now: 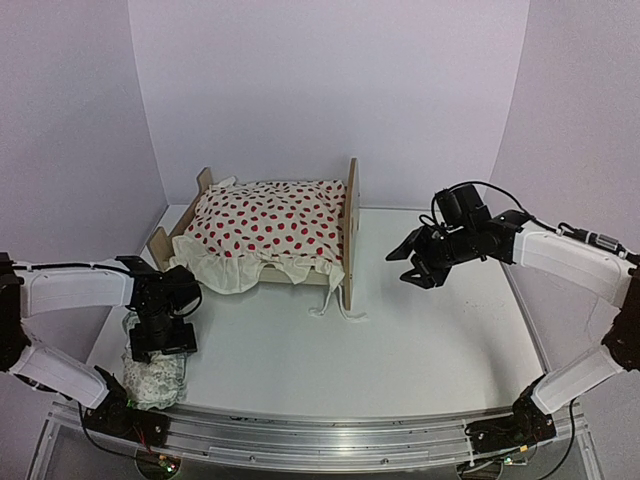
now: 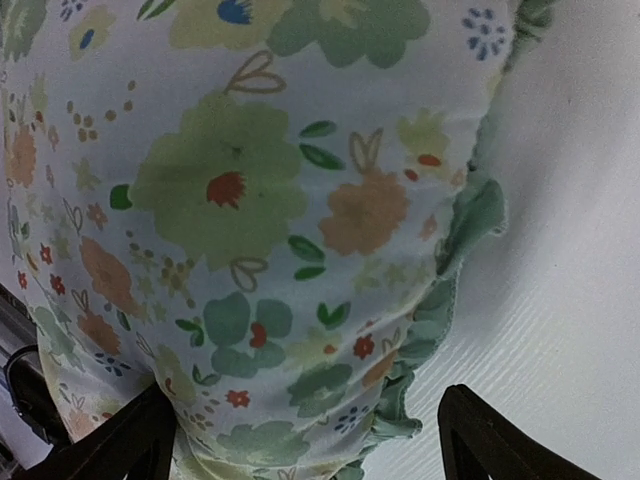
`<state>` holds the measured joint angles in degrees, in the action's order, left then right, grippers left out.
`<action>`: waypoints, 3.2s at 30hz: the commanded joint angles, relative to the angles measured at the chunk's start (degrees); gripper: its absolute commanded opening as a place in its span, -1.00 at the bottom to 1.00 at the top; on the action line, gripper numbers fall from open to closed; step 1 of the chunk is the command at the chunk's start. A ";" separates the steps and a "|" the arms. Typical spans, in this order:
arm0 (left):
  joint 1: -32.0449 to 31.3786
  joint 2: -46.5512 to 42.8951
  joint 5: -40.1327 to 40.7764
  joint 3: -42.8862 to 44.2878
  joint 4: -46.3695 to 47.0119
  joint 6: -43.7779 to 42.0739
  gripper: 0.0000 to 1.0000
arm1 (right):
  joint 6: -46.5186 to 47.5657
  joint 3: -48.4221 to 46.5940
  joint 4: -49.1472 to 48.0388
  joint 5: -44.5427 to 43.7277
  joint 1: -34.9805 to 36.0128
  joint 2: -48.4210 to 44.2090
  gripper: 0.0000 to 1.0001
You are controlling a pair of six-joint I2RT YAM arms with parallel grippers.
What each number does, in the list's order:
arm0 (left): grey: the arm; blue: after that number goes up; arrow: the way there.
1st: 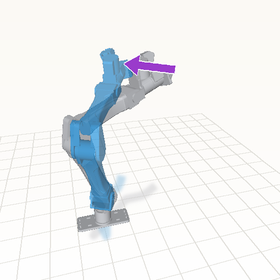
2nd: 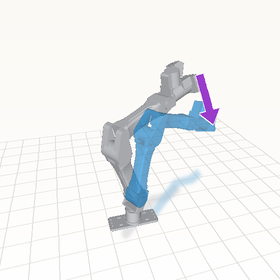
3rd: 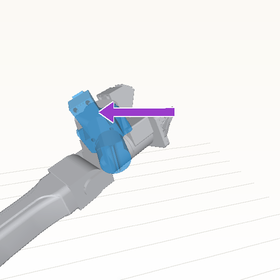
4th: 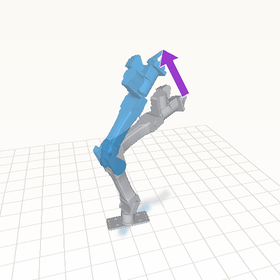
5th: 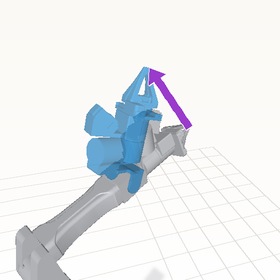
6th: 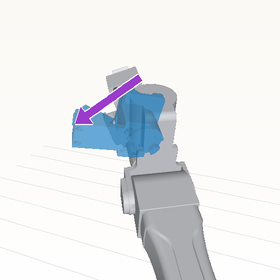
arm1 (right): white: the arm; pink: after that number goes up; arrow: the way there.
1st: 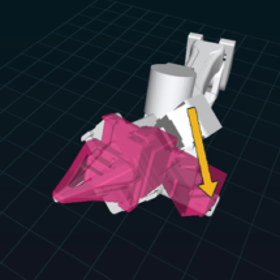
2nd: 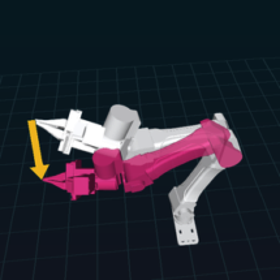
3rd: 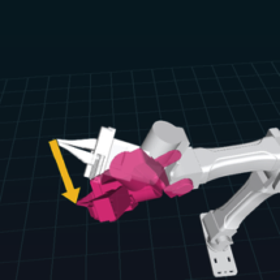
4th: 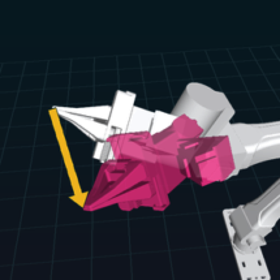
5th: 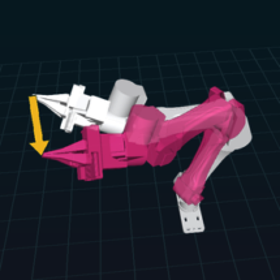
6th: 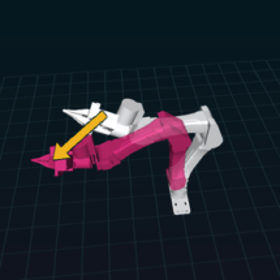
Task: Set up the pet bed
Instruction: Pick up the pillow from the corner of the board, then place the pillow on the bed frame with the mattress attached, then reset both arms
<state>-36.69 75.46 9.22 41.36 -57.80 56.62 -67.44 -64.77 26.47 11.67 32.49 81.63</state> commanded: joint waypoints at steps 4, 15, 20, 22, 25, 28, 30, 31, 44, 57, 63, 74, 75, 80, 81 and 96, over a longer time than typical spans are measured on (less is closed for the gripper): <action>0.48 5.12 -3.63 -3.19 9.64 -2.13 0.04 | 0.82 -0.02 1.90 0.75 -0.56 -3.38 0.06; 0.48 -3.21 5.17 11.53 -3.38 -5.51 -1.00 | 1.26 -2.11 3.23 0.63 -0.94 -2.81 0.06; 0.47 -7.56 11.90 24.60 -12.11 -5.21 -1.00 | 1.41 -3.52 3.63 -1.15 -0.99 -2.22 0.06; 0.48 -7.54 14.65 30.53 -15.19 -6.10 -1.00 | 1.70 -4.68 3.75 -1.23 -1.10 -1.54 0.06; 0.50 -5.46 18.45 39.68 -16.76 -9.91 -1.00 | 2.22 -6.67 4.15 -1.34 -1.18 -0.29 0.06; 0.48 -1.52 18.90 47.51 -12.78 -17.54 -1.00 | 2.44 -8.05 4.31 -1.44 -1.20 0.86 0.06; 0.48 2.13 18.03 52.14 -9.00 -23.53 -1.00 | 2.56 -8.77 4.48 -1.37 -1.23 1.43 0.06; 0.51 3.95 17.41 54.09 -6.33 -25.95 -1.00 | 2.64 -8.96 4.49 -1.31 -1.26 1.68 0.07; 0.46 39.62 4.54 89.72 8.22 -35.65 -1.00 | 3.12 -6.36 7.47 -2.41 -2.09 -2.15 0.07; -0.37 53.93 -8.94 96.24 16.34 -23.01 -1.00 | 4.65 -5.01 11.96 -3.45 -3.04 -5.93 0.08; -1.32 56.79 -14.40 96.36 20.31 -17.85 -0.96 | 5.40 -4.95 12.52 -3.38 -3.68 -6.12 0.08; -1.16 57.41 -22.11 92.92 31.46 -11.89 0.60 | 7.76 -6.27 12.89 -2.92 -4.59 -5.45 0.13; -1.19 56.60 -22.01 92.79 31.97 -11.89 0.67 | 8.29 -6.82 12.84 -3.07 -4.63 -5.24 0.15; -1.06 51.33 -20.62 91.59 32.53 -13.05 0.99 | 11.48 -10.13 12.19 -4.77 -4.83 -4.42 0.45; -0.96 49.48 -20.21 90.68 32.50 -13.82 0.99 | 11.73 -10.31 11.92 -6.36 -4.88 -4.78 0.54; 0.20 9.87 0.28 53.37 21.52 -27.61 0.99 | 25.12 -10.64 10.80 -12.83 -5.22 -9.67 0.96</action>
<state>-36.93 95.29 -0.08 103.65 -30.15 32.93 -46.82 -74.74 38.17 -0.46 27.40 74.57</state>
